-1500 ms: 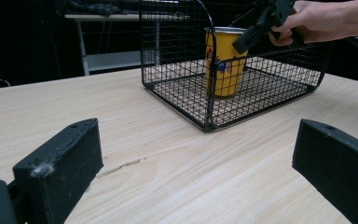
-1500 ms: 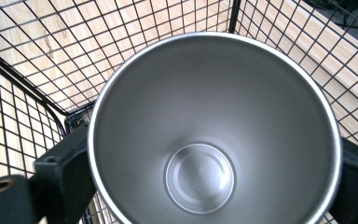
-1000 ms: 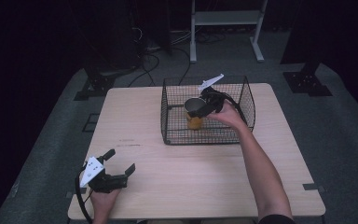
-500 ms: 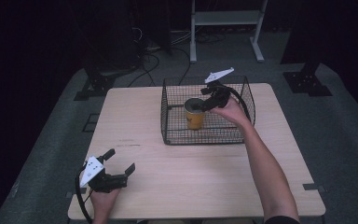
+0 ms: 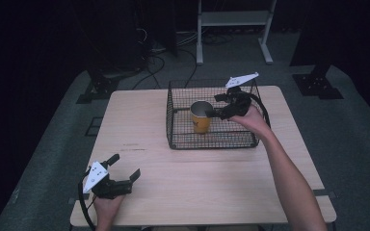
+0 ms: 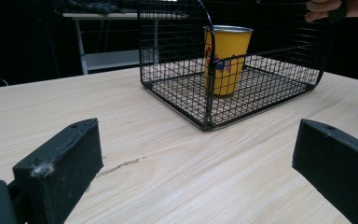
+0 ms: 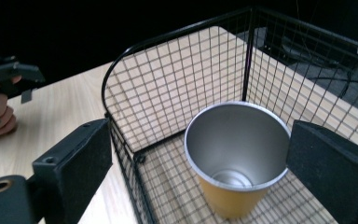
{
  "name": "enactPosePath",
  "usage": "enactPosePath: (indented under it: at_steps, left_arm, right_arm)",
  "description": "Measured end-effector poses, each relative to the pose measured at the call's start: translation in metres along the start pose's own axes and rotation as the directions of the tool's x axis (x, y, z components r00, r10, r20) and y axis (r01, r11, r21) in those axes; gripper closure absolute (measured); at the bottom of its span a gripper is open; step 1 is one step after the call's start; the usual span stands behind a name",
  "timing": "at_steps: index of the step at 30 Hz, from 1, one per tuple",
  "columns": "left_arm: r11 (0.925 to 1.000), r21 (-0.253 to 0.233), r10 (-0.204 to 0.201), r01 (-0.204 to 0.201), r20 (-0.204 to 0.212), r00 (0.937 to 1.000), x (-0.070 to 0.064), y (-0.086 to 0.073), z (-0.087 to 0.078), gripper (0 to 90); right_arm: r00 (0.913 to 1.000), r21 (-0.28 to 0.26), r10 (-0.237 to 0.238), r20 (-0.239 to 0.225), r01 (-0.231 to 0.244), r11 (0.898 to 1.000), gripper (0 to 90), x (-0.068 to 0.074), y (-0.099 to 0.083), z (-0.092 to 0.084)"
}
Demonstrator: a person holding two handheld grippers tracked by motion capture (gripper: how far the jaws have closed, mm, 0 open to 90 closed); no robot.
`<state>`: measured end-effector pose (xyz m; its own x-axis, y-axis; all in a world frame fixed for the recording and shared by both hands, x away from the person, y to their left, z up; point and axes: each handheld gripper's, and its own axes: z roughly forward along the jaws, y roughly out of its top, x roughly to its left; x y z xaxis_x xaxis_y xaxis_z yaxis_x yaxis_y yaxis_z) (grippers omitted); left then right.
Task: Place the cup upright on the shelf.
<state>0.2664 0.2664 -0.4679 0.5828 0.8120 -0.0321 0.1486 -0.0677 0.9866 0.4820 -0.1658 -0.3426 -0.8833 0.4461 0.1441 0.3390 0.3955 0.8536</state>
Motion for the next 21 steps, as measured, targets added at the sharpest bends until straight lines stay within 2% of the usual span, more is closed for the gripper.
enactPosePath:
  at_steps: [5, 9, 21]
  left_arm:
    - [1.0000, 0.002, 0.000, 0.000, -0.002, 1.0000, 0.000, 0.000, 0.000, 0.8]
    - [1.0000, 0.004, 0.001, -0.001, -0.003, 1.0000, 0.000, 0.000, 0.000, 0.8]
    - [1.0000, 0.006, 0.005, -0.005, -0.003, 1.0000, -0.001, 0.000, 0.001, 0.8]
  right_arm:
    - [0.9999, -0.014, 0.006, -0.012, -0.006, 1.000, 6.1, 0.003, -0.006, -0.012]
    - [0.9990, 0.001, 0.029, -0.032, -0.029, 1.000, 6.1, 0.005, -0.013, -0.018]
    - [0.9987, 0.002, 0.034, -0.037, -0.034, 0.999, 6.1, 0.018, -0.036, -0.037]
